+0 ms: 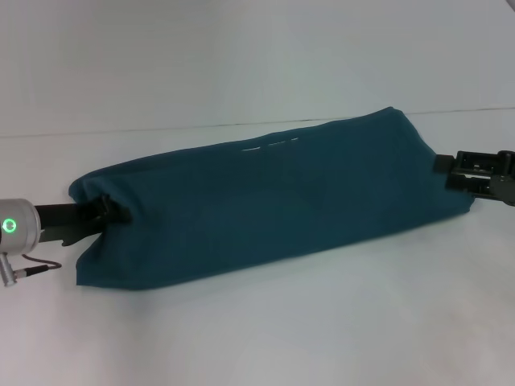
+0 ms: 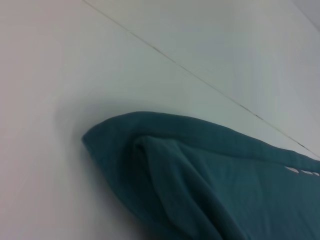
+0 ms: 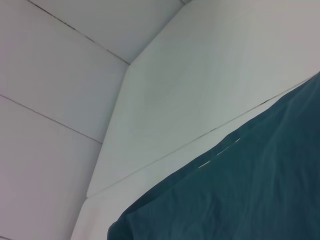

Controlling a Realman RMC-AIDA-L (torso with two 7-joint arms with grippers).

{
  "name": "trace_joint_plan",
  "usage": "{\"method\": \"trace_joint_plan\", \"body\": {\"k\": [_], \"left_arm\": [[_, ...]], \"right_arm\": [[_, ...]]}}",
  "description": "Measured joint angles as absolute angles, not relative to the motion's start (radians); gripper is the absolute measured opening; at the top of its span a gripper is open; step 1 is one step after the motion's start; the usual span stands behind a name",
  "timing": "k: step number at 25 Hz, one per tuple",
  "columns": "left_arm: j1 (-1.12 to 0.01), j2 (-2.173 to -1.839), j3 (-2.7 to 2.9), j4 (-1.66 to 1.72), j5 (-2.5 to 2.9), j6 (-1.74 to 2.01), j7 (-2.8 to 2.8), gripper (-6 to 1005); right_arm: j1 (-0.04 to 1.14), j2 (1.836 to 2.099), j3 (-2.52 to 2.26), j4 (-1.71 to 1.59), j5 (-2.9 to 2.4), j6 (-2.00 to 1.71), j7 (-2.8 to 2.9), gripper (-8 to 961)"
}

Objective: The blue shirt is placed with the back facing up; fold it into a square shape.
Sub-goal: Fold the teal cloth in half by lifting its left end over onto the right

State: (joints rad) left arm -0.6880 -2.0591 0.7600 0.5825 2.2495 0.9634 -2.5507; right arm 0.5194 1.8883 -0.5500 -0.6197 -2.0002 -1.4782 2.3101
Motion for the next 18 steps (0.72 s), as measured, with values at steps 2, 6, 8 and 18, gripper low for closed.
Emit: {"method": "trace_joint_plan", "body": {"k": [2,6,8,18], "left_arm": [[-0.682,-2.061,0.752,0.595,2.239,0.981,-2.525,177],[-0.661,-2.058,0.729,0.615,2.182,1.047,-2.445,78],[-0.645,-2.051,0.707,0.624,2.160,1.081,-2.427,78],[-0.599,-1.981,0.598,0.659,2.226,1.191,-2.430,78]], "right_arm": [[0.519,1.888,-0.547,-0.620,-2.000,-1.479,2.310,616],[0.516,1.888,-0.543,-0.615,-2.000,-1.479,2.310,614],[0.515,1.886,-0.543,-0.610,-2.000,-1.478,2.310,614],[0.515,1.887,-0.543,-0.605,-2.001,-1.476,2.309,611]]}}
